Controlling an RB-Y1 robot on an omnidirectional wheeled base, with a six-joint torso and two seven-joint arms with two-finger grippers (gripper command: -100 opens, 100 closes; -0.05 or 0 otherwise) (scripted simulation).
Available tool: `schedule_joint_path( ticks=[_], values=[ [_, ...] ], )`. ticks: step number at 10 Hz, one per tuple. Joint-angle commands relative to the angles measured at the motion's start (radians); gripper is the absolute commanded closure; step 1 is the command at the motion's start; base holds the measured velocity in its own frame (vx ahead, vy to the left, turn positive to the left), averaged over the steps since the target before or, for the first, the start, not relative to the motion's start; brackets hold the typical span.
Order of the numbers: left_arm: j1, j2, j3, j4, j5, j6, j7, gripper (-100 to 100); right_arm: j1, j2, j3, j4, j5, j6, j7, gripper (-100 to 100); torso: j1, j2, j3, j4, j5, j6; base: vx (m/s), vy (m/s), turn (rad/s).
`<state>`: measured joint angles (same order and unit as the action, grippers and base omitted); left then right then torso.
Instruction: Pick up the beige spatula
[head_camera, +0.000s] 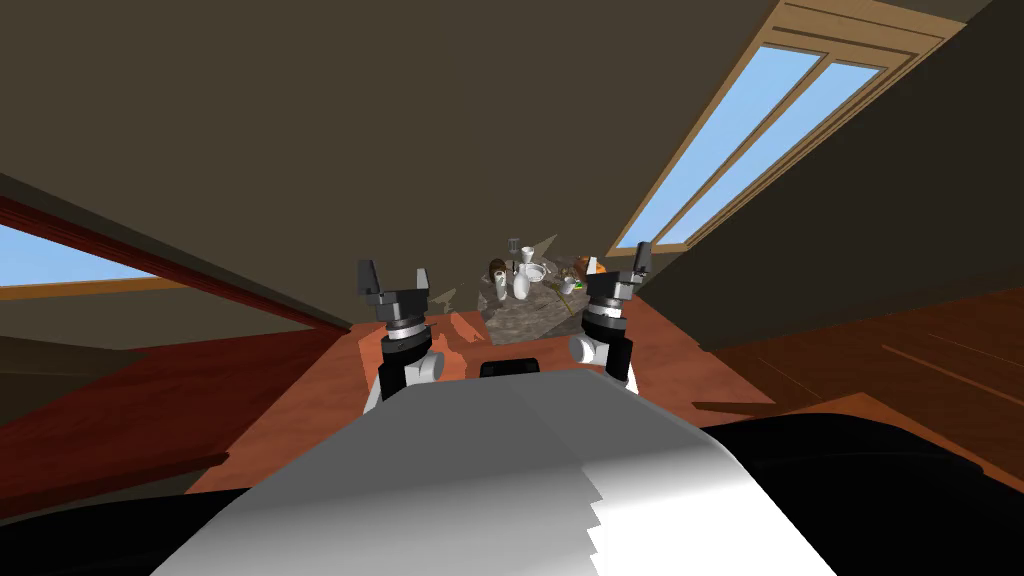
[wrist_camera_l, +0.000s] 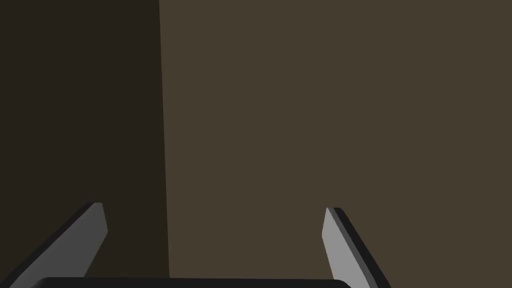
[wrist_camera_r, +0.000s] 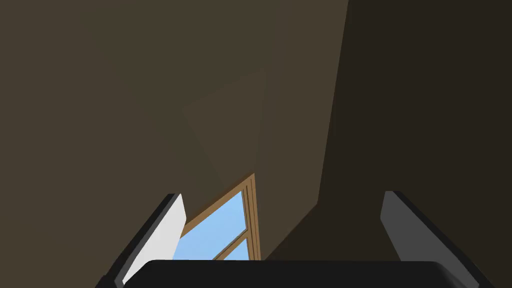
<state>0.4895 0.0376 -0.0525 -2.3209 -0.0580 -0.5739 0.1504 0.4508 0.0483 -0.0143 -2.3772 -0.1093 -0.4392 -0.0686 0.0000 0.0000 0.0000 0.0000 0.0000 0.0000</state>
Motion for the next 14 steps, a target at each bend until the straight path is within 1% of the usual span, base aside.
schedule_joint_path(
  ticks=[1, 4, 5, 8, 9, 11, 12, 13, 14],
  values=[
    [0.0, 0.0, 0.0, 0.0, 0.0, 0.0, 0.0, 0, 0.005, -0.042, -0.01, 0.01, 0.007, -0.004, -0.009, -100, 0.0, 0.0, 0.0, 0.0, 0.0, 0.0, -0.03, -0.021, 0.027],
    [0.0, 0.0, 0.0, 0.0, 0.0, 0.0, 0.0, 0, 0.027, -0.133, -0.049, 0.052, 0.033, -0.021, -0.047, -100, -0.005, 0.004, 0.002, 0.001, -0.001, 0.0, -0.069, -0.07, 0.058],
    [0.0, 0.0, 0.0, 0.0, 0.0, 0.0, 0.0, 0, 0.027, -0.143, -0.049, 0.052, 0.033, -0.021, -0.047, -100, -0.006, 0.005, 0.003, 0.001, -0.001, 0.0, -0.069, -0.066, 0.036],
    [0.0, 0.0, 0.0, 0.0, 0.0, 0.0, 0.0, 0, 0.064, -0.239, -0.11, 0.122, 0.08, -0.05, -0.108, -100, -0.007, 0.007, 0.004, 0.002, -0.001, 0.0, -0.11, -0.089, 0.115],
    [0.0, 0.0, 0.0, 0.0, 0.0, 0.0, 0.0, 0, 0.064, -0.25, -0.11, 0.122, 0.08, -0.05, -0.108, -100, -0.008, 0.009, 0.005, 0.002, -0.002, 0.0, -0.09, -0.075, 0.046],
    [0.0, 0.0, 0.0, 0.0, 0.0, 0.0, 0.0, 0, 0.095, -0.316, -0.158, 0.183, 0.12, -0.076, -0.161, -100, -0.005, 0.005, 0.003, 0.001, -0.001, 0.0, -0.101, -0.055, 0.155],
    [0.0, 0.0, 0.0, 0.0, 0.0, 0.0, 0.0, 0, 0.113, -0.347, -0.183, 0.217, 0.143, -0.091, -0.189, -100, -0.005, 0.008, 0.004, 0.002, -0.001, 0.0, -0.165, -0.092, 0.211],
    [0.0, 0.0, 0.0, 0.0, 0.0, 0.0, 0.0, 0, 0.113, -0.361, -0.183, 0.217, 0.143, -0.091, -0.189, -100, -0.007, 0.01, 0.006, 0.002, -0.002, 0.0, -0.062, -0.01, 0.097],
    [0.0, 0.0, 0.0, 0.0, 0.0, 0.0, 0.0, 0, 0.133, -0.399, -0.208, 0.254, 0.168, -0.107, -0.22, -100, -0.003, 0.005, 0.003, 0.002, -0.001, 0.0, -0.04, 0.023, 0.131]
  ],
)
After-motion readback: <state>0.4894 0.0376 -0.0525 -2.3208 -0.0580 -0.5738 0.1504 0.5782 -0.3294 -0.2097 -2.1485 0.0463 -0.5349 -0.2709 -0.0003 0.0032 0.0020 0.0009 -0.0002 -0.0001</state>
